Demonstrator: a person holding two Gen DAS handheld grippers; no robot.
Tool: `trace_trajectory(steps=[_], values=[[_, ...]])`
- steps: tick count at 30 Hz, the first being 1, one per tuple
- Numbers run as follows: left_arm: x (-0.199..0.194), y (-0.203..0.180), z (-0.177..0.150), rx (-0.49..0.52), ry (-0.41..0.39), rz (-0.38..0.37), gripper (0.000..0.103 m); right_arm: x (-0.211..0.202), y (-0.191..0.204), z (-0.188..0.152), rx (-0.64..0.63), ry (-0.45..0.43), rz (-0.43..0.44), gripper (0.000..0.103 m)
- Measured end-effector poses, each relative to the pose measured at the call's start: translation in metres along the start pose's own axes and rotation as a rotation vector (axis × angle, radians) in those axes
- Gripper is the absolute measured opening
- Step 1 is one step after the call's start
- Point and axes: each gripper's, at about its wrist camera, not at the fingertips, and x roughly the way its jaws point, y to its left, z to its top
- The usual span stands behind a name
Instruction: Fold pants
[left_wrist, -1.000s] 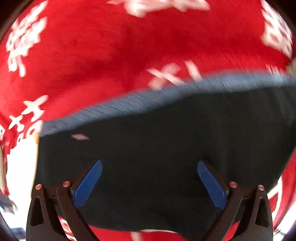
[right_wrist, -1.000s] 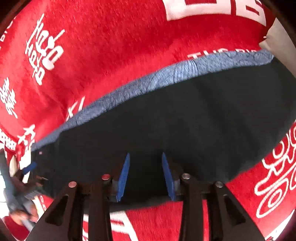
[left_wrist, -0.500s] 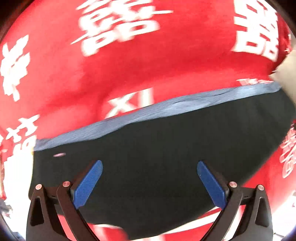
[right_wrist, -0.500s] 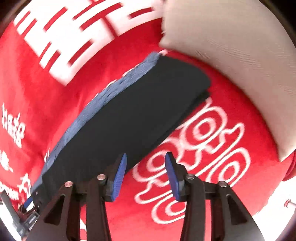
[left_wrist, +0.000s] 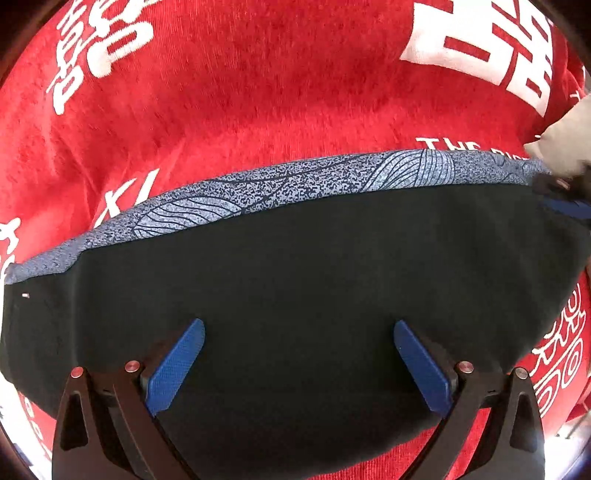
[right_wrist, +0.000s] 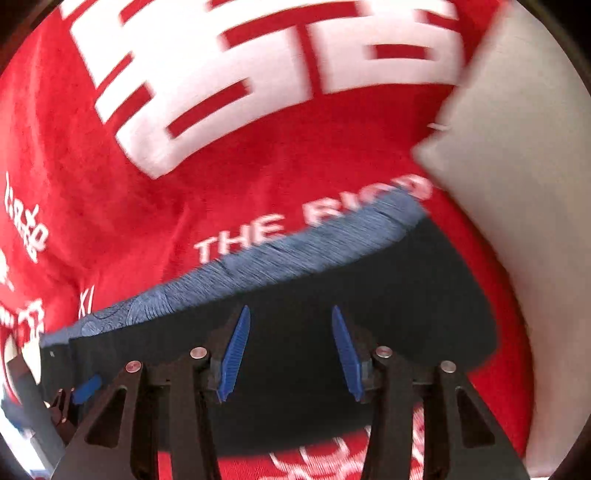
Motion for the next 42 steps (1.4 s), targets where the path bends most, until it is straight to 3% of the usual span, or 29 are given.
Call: trace_trajectory(steps=[2, 4, 9, 12, 14, 18, 22, 24, 25, 27, 30, 33, 42], values=[[0.0, 0.0, 0.0, -0.01, 0.004, 0.006, 0.103, 0.021, 0.007, 0.005, -0.039, 0.045, 0.026, 0.05], [0.001, 0.0, 0.002, -0.014, 0.01, 0.011, 0.103, 0.029, 0.006, 0.012, -0.069, 0.017, 0.003, 0.048], [0.001, 0.0, 0.003, -0.015, 0.014, 0.008, 0.103, 0.031, -0.034, 0.041, -0.011, -0.031, -0.192, 0.046], [0.006, -0.001, 0.002, -0.023, 0.024, 0.012, 0.103, 0.018, -0.043, 0.047, -0.005, -0.034, -0.193, 0.043], [0.007, -0.001, 0.002, -0.025, 0.026, 0.014, 0.103, -0.002, -0.04, 0.04, -0.022, -0.068, -0.239, 0.047], [0.01, 0.0, 0.002, -0.027, 0.027, 0.016, 0.103, -0.038, -0.046, 0.0, 0.037, -0.091, -0.225, 0.049], [0.014, 0.001, 0.003, -0.024, 0.026, 0.015, 0.103, -0.027, -0.069, -0.045, 0.087, -0.014, -0.25, 0.052], [0.016, 0.001, 0.004, -0.022, 0.029, 0.015, 0.103, -0.027, -0.066, -0.054, 0.027, -0.096, -0.254, 0.052], [0.016, 0.002, 0.004, -0.021, 0.03, 0.014, 0.103, -0.025, -0.061, -0.059, -0.022, -0.092, -0.285, 0.053], [0.016, 0.002, 0.004, -0.019, 0.031, 0.011, 0.103, -0.023, -0.05, -0.062, -0.067, -0.099, -0.321, 0.056], [0.015, 0.001, 0.004, -0.019, 0.039, 0.011, 0.103, -0.022, -0.054, -0.058, -0.028, -0.099, -0.286, 0.065], [0.017, 0.001, 0.007, -0.02, 0.051, 0.009, 0.103, -0.016, -0.047, -0.052, -0.066, -0.065, -0.27, 0.075], [0.018, 0.002, 0.008, -0.017, 0.054, 0.001, 0.103, -0.008, -0.042, -0.043, -0.096, -0.046, -0.283, 0.079]])
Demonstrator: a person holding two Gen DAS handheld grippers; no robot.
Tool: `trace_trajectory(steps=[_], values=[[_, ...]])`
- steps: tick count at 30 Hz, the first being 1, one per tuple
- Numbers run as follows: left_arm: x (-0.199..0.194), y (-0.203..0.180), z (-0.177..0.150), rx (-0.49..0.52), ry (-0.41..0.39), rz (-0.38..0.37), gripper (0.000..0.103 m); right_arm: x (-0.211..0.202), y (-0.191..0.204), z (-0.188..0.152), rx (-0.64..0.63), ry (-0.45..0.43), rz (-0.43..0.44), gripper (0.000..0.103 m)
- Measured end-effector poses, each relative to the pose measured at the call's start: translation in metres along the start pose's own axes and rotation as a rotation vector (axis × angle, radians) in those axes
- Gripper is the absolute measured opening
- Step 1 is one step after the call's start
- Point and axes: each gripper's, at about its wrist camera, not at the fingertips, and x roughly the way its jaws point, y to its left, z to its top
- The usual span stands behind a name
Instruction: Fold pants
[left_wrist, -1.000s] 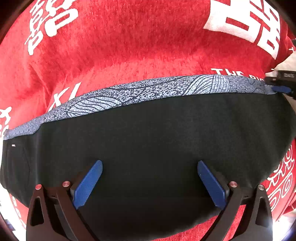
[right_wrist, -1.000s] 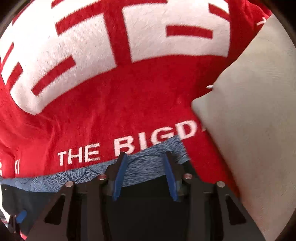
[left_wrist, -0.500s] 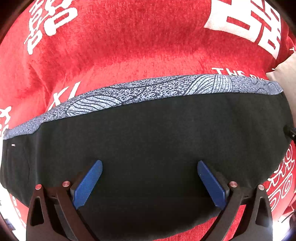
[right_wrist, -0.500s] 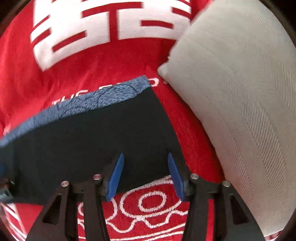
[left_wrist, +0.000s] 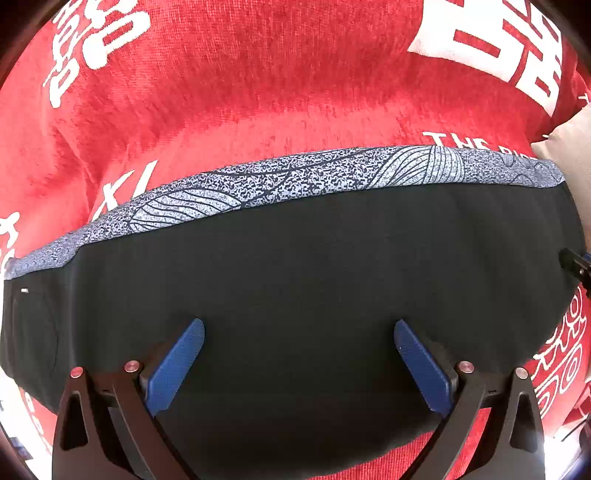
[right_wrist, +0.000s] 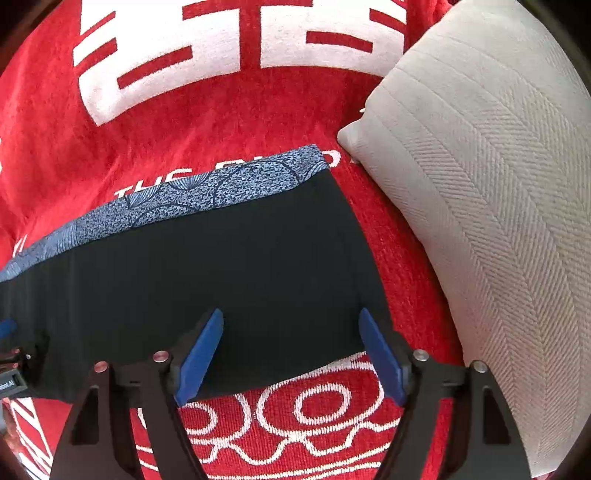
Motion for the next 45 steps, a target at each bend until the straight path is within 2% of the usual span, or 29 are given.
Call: trace_trajectory(steps=[5, 8, 11, 14, 17, 20, 26, 34, 37, 41, 43, 45], values=[[-0.001, -0.001, 0.001, 0.004, 0.003, -0.001, 0.103, -0.008, 0.01, 0.007, 0.046, 0.011, 0.024, 0.079], [0.0, -0.001, 0.001, 0.003, 0.001, -0.001, 0.103, -0.019, 0.015, 0.009, 0.062, -0.003, 0.073, 0.079], [0.0, -0.002, 0.0, 0.003, -0.004, 0.001, 0.103, -0.031, 0.029, 0.007, 0.069, -0.01, 0.169, 0.079], [-0.001, -0.002, -0.001, 0.003, -0.005, 0.001, 0.103, -0.019, 0.039, -0.001, 0.07, 0.026, 0.257, 0.079], [-0.001, -0.002, -0.001, 0.004, -0.003, -0.001, 0.103, 0.003, 0.048, -0.006, 0.105, 0.104, 0.258, 0.079], [-0.001, -0.001, -0.001, 0.006, -0.006, -0.006, 0.103, 0.009, 0.041, -0.011, 0.172, 0.093, 0.302, 0.079], [-0.001, 0.0, -0.002, 0.01, -0.012, -0.007, 0.103, 0.007, 0.045, -0.018, 0.13, 0.056, 0.304, 0.079], [-0.001, 0.0, -0.004, 0.01, -0.022, -0.01, 0.103, 0.0, 0.031, -0.025, 0.169, 0.024, 0.335, 0.083], [-0.002, 0.001, -0.007, 0.008, -0.028, -0.012, 0.103, -0.002, 0.036, -0.027, 0.126, 0.019, 0.309, 0.083], [-0.002, 0.002, -0.008, 0.009, -0.031, -0.013, 0.103, -0.003, 0.051, -0.024, 0.054, 0.044, 0.23, 0.083], [-0.003, 0.002, -0.009, 0.011, -0.028, -0.016, 0.103, -0.005, 0.051, -0.022, 0.076, 0.057, 0.221, 0.083], [-0.003, 0.003, -0.008, 0.011, -0.024, -0.016, 0.103, -0.01, 0.039, -0.022, 0.18, 0.067, 0.278, 0.083]])
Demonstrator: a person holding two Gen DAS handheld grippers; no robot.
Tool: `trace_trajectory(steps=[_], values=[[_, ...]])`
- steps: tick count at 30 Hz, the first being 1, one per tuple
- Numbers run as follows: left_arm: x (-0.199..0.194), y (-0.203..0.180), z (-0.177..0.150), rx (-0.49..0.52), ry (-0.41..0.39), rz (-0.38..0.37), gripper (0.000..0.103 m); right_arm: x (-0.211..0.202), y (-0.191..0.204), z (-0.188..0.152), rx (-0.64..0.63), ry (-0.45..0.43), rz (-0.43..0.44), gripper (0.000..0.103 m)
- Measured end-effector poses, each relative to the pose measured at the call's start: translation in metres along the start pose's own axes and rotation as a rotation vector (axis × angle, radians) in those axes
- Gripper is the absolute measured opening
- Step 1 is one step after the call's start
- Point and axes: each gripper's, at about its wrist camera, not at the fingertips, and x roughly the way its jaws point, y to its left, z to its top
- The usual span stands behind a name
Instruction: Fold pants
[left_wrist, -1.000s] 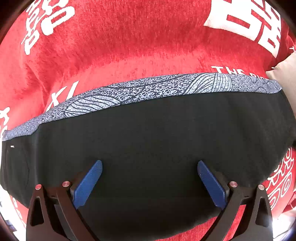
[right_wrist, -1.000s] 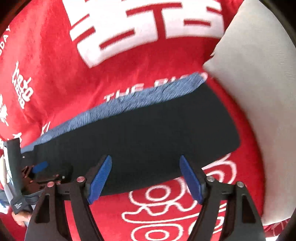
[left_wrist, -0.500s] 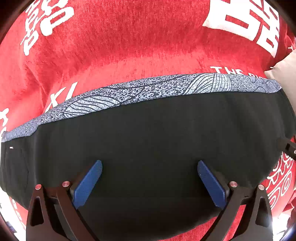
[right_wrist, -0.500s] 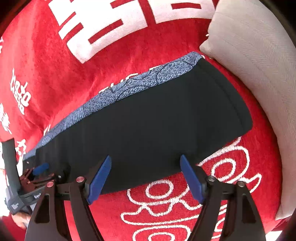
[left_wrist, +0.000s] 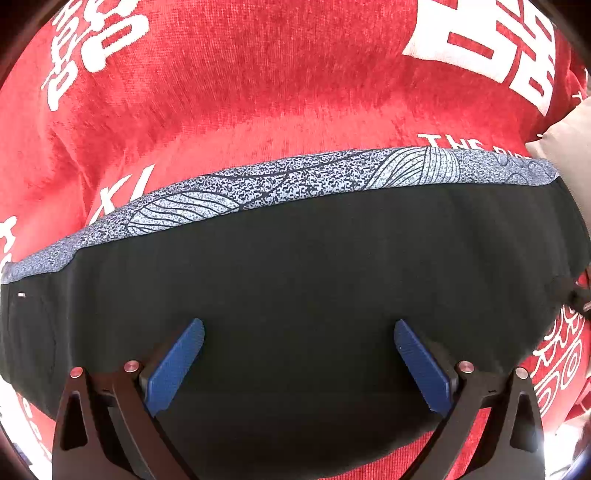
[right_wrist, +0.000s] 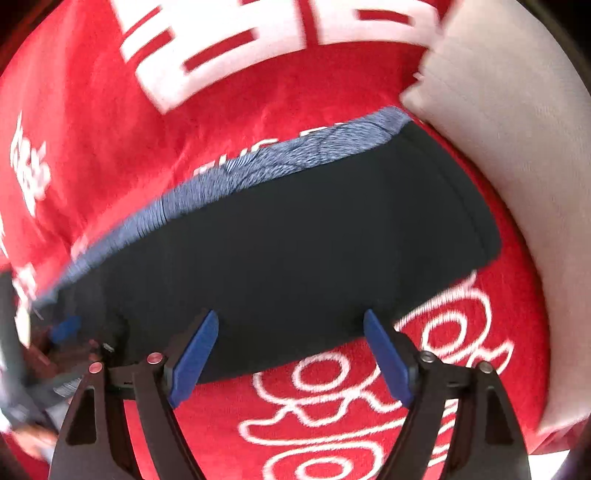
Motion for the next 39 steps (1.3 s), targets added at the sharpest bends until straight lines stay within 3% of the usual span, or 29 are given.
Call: trace_trajectory(steps=[6, 12, 16, 21, 27, 29, 31, 33, 36, 39], values=[[-0.002, -0.001, 0.001, 0.0, 0.003, 0.005, 0.103, -0.023, -0.054, -0.027, 0.349, -0.033, 0.322, 0.083], [-0.005, -0.005, 0.007, -0.024, 0.008, 0.029, 0.103, -0.014, -0.102, -0.06, 0.582, -0.112, 0.475, 0.079], [-0.013, -0.017, 0.012, -0.023, 0.011, 0.02, 0.103, -0.007, -0.122, -0.062, 0.666, -0.164, 0.56, 0.077], [-0.021, -0.046, 0.019, 0.031, -0.009, 0.007, 0.103, -0.002, -0.12, -0.043, 0.644, -0.191, 0.577, 0.077], [-0.026, -0.063, 0.026, 0.023, -0.01, 0.001, 0.103, 0.008, -0.119, -0.019, 0.656, -0.23, 0.617, 0.077], [-0.033, -0.066, 0.027, 0.019, -0.025, -0.01, 0.103, 0.011, -0.118, -0.013, 0.678, -0.207, 0.619, 0.067], [-0.039, -0.069, 0.027, 0.03, -0.053, -0.003, 0.103, 0.016, -0.122, -0.011, 0.712, -0.144, 0.57, 0.015], [-0.037, -0.074, 0.026, 0.04, -0.053, 0.007, 0.103, 0.018, -0.126, -0.012, 0.723, -0.117, 0.548, 0.014], [-0.009, -0.081, 0.02, 0.043, 0.01, 0.013, 0.103, 0.012, -0.12, -0.009, 0.673, -0.122, 0.509, 0.013], [0.0, -0.078, 0.012, 0.015, -0.06, -0.006, 0.103, 0.003, -0.11, -0.003, 0.611, -0.132, 0.465, 0.012]])
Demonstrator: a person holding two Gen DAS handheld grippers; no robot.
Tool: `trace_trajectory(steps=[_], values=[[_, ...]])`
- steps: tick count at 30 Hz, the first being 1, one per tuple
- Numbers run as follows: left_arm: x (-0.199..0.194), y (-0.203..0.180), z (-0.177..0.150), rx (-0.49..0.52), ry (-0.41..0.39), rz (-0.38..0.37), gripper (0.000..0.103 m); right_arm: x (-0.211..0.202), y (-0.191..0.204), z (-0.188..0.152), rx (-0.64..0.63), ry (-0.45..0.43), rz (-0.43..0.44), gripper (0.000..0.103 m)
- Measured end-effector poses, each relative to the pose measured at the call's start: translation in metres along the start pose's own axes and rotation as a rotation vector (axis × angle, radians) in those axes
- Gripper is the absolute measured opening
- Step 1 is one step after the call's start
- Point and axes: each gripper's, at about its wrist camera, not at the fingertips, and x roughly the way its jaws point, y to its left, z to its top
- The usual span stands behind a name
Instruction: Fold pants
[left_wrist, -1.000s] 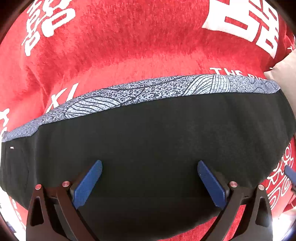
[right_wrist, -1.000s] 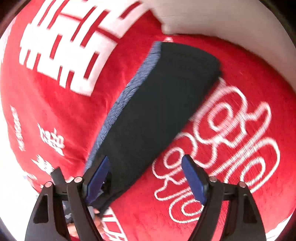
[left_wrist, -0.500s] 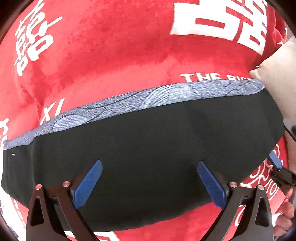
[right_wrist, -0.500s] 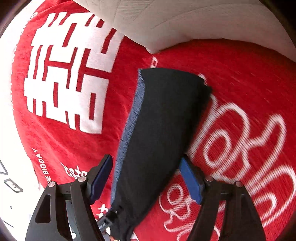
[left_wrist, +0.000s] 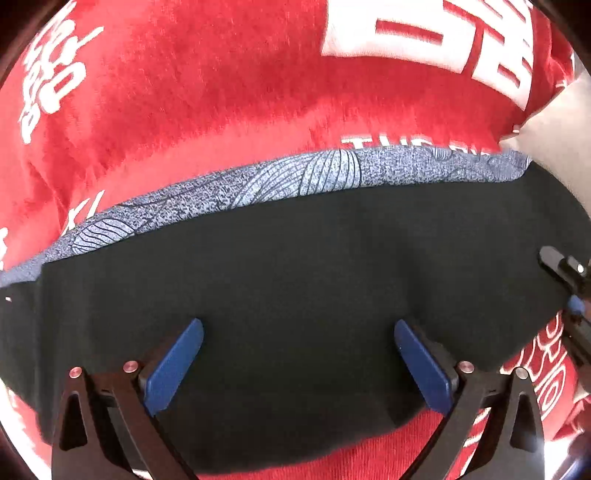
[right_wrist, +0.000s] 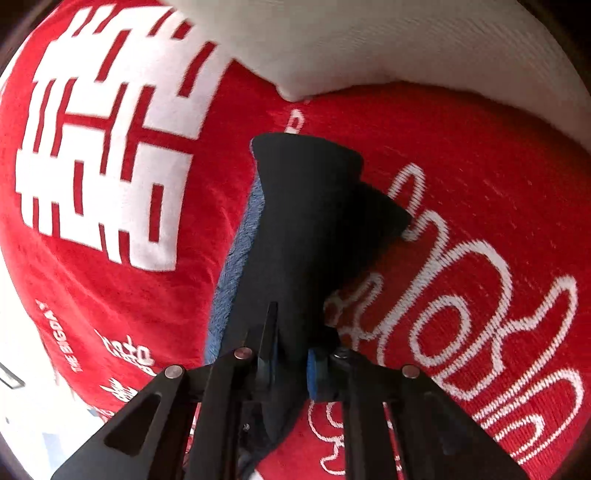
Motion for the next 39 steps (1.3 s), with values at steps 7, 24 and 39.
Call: trace_trajectory(steps=[7, 24, 39], values=[[-0.001, 0.0, -0.001, 0.011, -0.022, -0.008, 0.103, -0.01, 0.04, -0.006, -0.147, 0.001, -0.027, 0.011], [-0.011, 0.006, -0.025, 0.022, -0.12, -0.055, 0.103, -0.007, 0.166, -0.085, -0.717, 0.113, -0.084, 0.011], [-0.084, 0.196, -0.105, -0.087, -0.045, 0.032, 0.103, 0.078, 0.2, -0.223, -1.071, 0.317, -0.246, 0.012]])
